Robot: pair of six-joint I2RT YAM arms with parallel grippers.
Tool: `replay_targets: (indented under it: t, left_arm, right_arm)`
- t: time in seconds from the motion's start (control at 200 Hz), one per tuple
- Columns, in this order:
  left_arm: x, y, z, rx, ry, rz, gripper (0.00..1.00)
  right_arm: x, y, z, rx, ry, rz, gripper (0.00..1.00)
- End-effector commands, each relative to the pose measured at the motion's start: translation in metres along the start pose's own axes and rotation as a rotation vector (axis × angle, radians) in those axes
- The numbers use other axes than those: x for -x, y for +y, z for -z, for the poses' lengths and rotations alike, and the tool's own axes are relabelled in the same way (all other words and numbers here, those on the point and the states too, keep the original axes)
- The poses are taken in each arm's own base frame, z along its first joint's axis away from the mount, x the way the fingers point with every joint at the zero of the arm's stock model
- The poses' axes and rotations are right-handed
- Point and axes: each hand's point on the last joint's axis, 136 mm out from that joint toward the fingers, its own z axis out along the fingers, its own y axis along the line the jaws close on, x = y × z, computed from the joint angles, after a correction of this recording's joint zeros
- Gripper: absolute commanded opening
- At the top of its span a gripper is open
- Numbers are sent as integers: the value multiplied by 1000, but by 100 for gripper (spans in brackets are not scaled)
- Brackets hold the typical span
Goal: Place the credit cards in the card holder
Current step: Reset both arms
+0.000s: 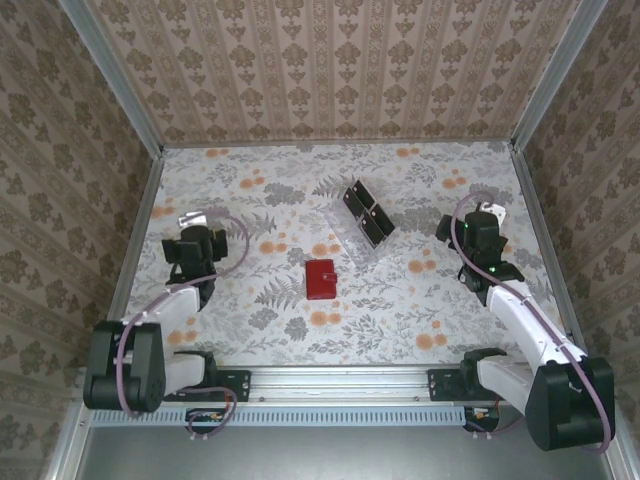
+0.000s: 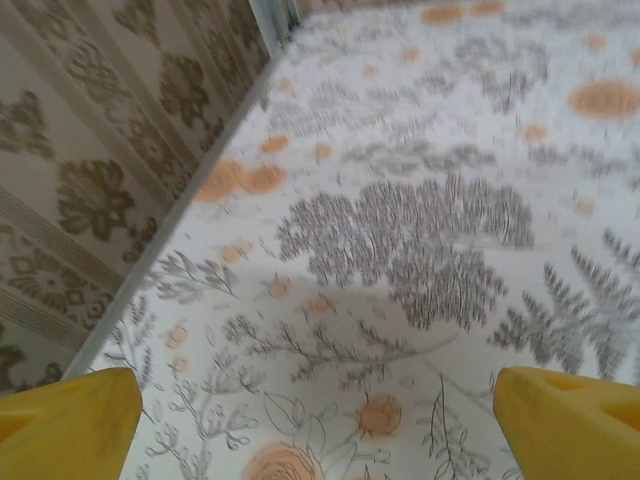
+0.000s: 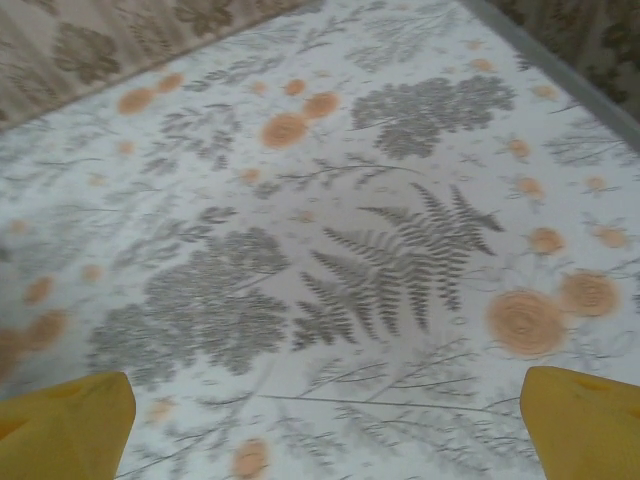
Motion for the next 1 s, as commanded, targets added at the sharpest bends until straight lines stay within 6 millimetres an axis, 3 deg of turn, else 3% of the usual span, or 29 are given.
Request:
replay_targets:
  t: [0.0,0.13,0.345,0.42,0.55,0.995]
  left_arm:
    - [23,-6,-5,-22,-141,-15,100]
    - [29,-17,-10,-76,-187,-34,100]
    - [16,-38,-21,-193,-236,-11,100]
    - [16,-47,-28,-215,-219,-41,100]
    - [14,-44,-36,-239,-168,-11,100]
    - [14,-42,-40,-258,-154,9,100]
  right_arm:
    - [21,-11,-10,-71,-144,60,100]
    - [3,-15,-32,-79,-177,104,100]
    - [0,15,-54,103,-253,164,100]
    - [-15,25,-65,165,-241,198,100]
    - [-22,31,-76,183,-190,224,100]
    - [-23,36,-77,158,-196,258,100]
